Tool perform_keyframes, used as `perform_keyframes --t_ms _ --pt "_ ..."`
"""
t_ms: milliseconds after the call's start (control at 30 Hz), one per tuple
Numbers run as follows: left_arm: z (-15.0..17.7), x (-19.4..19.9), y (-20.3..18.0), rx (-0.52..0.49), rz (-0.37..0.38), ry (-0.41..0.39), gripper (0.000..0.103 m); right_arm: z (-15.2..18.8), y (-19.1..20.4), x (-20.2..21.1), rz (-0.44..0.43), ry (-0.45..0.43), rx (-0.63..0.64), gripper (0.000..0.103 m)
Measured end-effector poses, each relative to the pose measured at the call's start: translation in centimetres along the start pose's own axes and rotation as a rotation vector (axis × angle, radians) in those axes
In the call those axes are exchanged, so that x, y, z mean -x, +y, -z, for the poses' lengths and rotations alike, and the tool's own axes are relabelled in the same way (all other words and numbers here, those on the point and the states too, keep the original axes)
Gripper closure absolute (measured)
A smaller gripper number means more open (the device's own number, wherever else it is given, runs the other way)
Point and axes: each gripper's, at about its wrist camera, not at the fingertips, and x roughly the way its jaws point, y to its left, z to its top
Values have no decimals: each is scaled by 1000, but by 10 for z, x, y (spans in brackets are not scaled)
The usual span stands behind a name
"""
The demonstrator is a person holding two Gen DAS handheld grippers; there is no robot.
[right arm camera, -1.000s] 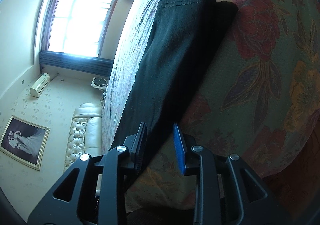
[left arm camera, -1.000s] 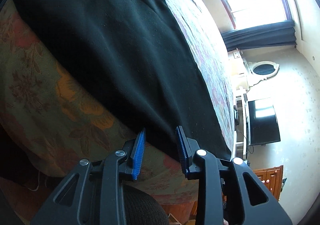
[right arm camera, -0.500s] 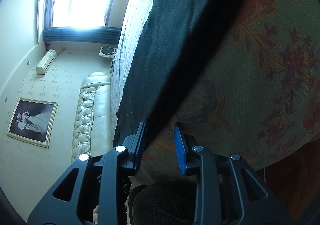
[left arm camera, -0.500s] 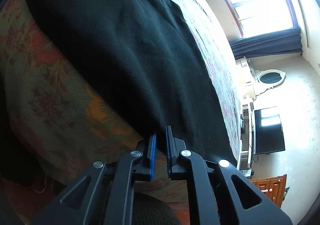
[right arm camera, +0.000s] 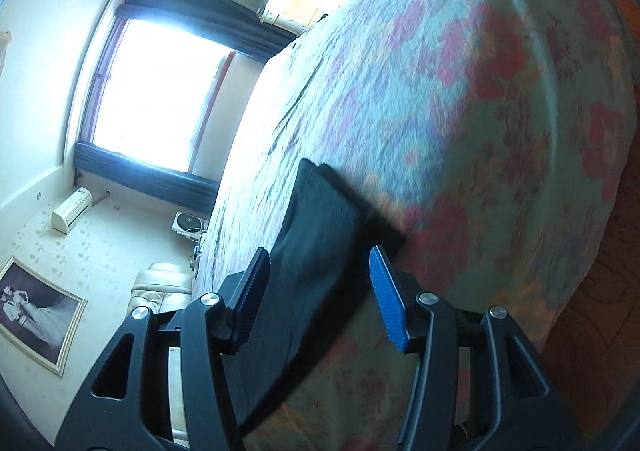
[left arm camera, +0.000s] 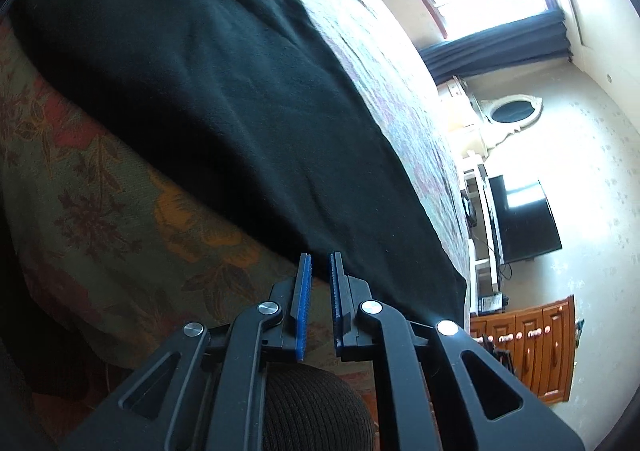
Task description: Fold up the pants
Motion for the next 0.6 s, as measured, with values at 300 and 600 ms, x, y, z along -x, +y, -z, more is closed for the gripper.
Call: perform_keyframes --t_ms 300,600 --pt "-17 23 -26 -205 40 -71 67 -72 -8 -78 60 353 58 37" --pt "-37 28 2 -150 -8 -85 59 -69 8 -114 -39 572 92 32"
